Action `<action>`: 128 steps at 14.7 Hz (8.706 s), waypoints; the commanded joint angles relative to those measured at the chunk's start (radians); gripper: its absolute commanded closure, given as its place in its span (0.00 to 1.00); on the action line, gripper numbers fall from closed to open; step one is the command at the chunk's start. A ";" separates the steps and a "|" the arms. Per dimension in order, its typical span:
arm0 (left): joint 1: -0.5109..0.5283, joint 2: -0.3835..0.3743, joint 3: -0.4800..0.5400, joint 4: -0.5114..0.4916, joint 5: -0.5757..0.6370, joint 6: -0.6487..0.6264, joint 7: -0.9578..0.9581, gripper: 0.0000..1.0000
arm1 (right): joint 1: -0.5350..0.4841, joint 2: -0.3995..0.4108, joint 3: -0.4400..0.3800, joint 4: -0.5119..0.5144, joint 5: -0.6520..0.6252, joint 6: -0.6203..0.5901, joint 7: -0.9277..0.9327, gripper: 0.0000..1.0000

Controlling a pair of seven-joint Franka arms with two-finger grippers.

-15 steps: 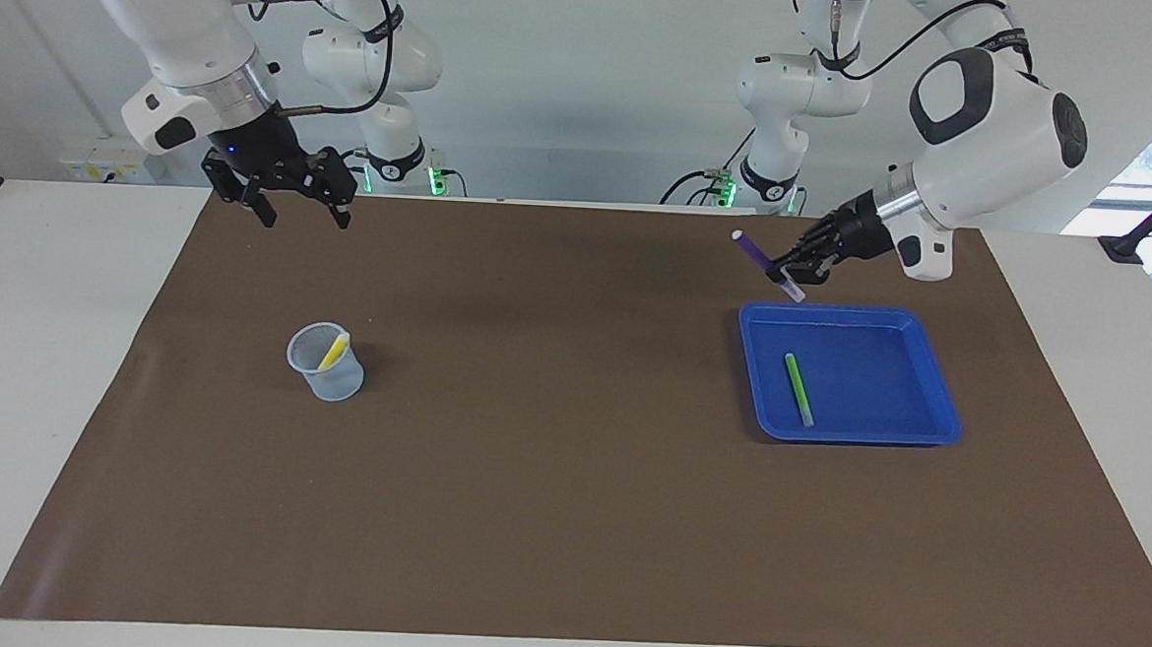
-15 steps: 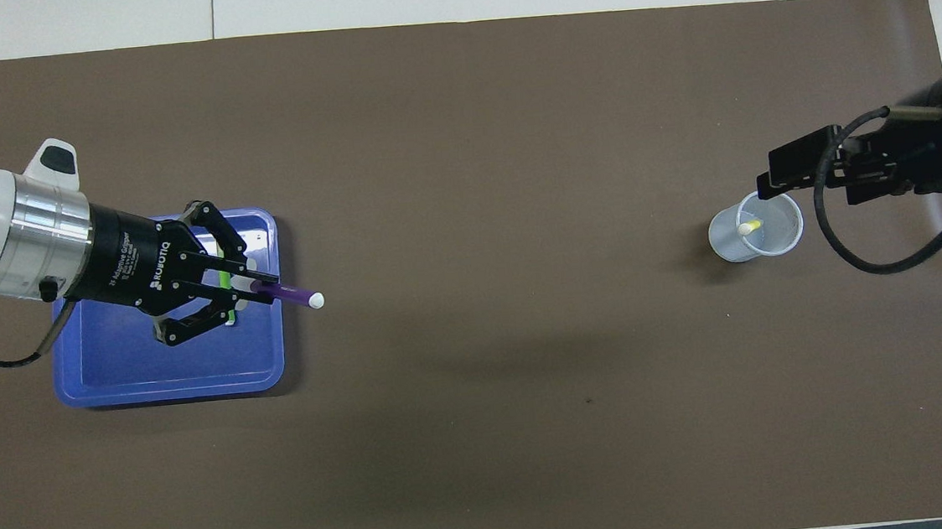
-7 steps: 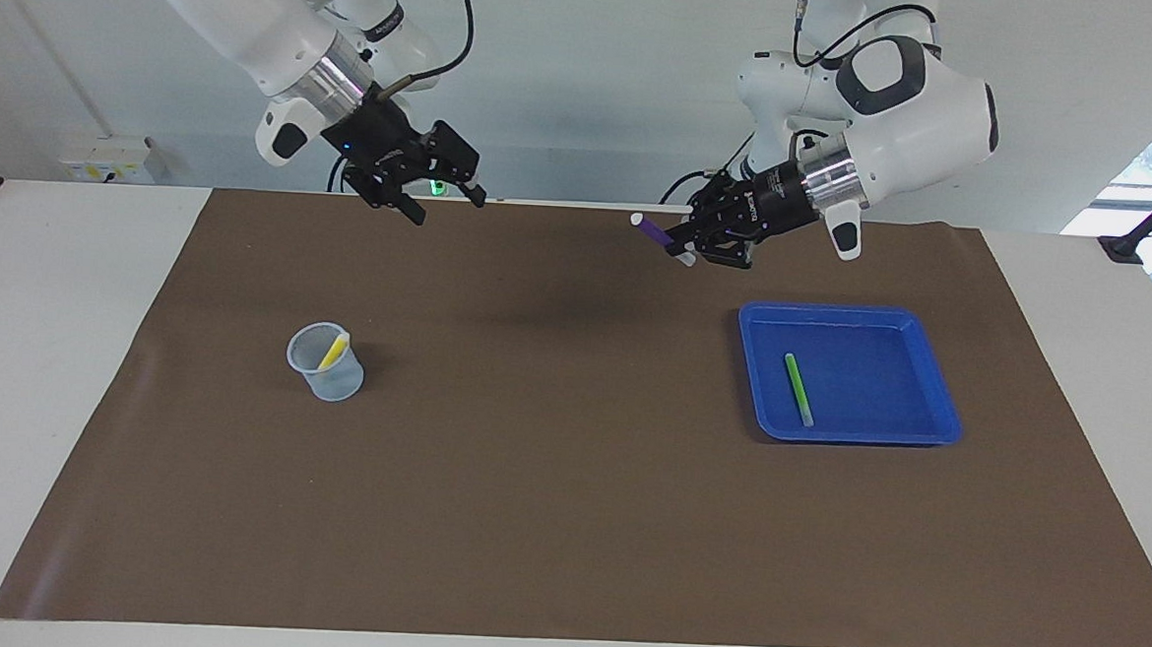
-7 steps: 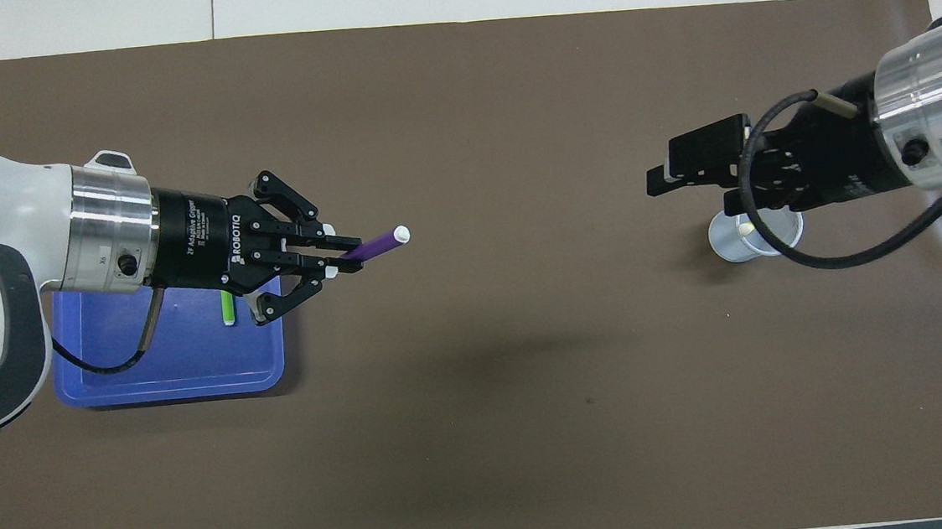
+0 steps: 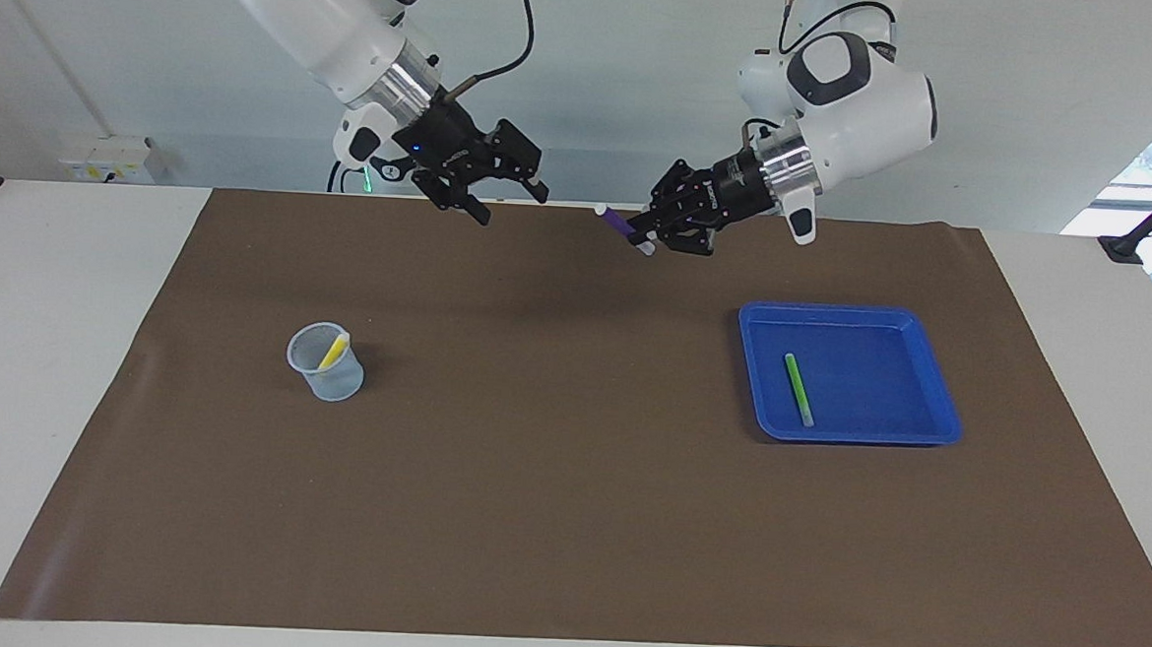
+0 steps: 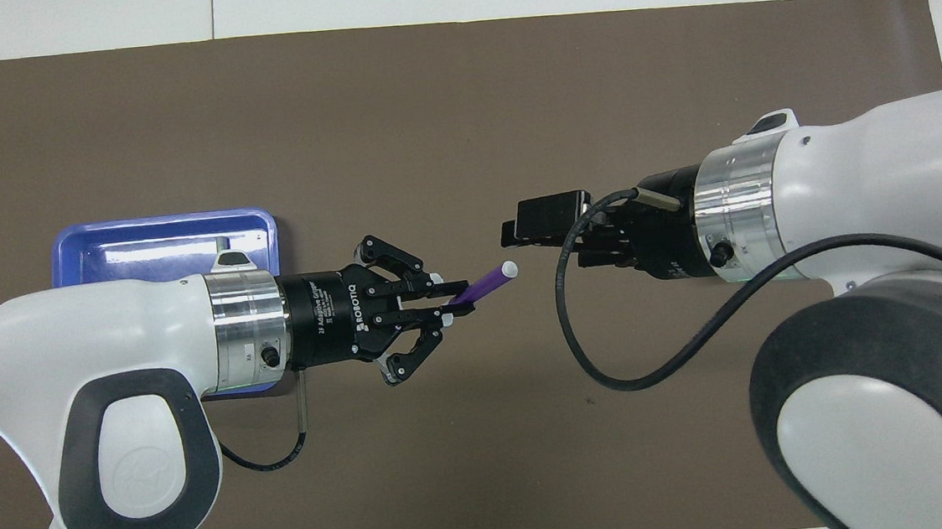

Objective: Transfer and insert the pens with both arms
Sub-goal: 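Grasp the purple pen with the right gripper and open the left gripper, then lower the purple pen into the cup while the left gripper reaches the green pen, then release the purple pen into the cup and withdraw the right gripper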

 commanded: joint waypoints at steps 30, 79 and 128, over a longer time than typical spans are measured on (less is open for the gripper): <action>-0.088 -0.052 0.012 -0.079 -0.079 0.168 -0.010 1.00 | -0.007 -0.028 0.086 -0.014 -0.093 0.047 -0.109 0.38; 0.405 0.190 0.024 0.016 0.832 -0.202 0.835 0.00 | -0.038 0.030 -0.353 -0.390 -0.570 0.489 -0.865 1.00; 0.402 0.370 0.022 0.203 1.133 -0.286 1.589 1.00 | -0.023 0.081 -0.302 0.305 -0.732 -0.542 -0.300 0.00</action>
